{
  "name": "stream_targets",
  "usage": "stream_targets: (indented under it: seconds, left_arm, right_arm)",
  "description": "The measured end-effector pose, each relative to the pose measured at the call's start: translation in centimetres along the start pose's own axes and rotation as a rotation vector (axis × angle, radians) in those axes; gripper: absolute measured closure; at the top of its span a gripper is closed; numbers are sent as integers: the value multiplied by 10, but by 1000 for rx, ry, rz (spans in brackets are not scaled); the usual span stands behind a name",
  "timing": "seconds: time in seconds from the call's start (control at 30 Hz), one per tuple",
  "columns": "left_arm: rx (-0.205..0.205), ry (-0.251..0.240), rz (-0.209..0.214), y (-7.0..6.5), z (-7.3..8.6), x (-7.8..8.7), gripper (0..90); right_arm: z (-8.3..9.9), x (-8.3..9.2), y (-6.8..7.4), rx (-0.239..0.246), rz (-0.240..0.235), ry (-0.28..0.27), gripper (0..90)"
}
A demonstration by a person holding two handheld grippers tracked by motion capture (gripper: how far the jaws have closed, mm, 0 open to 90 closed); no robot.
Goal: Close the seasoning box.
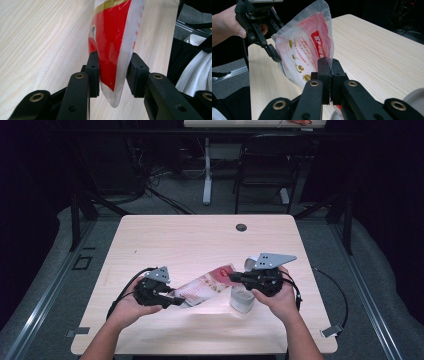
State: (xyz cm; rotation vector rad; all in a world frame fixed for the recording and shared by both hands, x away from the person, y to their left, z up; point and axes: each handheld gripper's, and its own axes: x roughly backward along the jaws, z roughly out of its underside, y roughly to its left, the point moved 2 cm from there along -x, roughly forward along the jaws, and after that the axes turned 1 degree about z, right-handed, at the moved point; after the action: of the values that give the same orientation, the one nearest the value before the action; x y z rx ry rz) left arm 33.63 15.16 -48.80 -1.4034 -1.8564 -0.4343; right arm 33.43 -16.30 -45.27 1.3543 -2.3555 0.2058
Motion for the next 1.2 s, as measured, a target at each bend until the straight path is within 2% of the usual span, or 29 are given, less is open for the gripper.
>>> stream_targets:
  seconds: [1.2]
  left_arm:
    - [-16, -14, -19, -2, -18, 26, 685]
  right_arm:
    - [5, 5, -1, -16, 14, -1, 891]
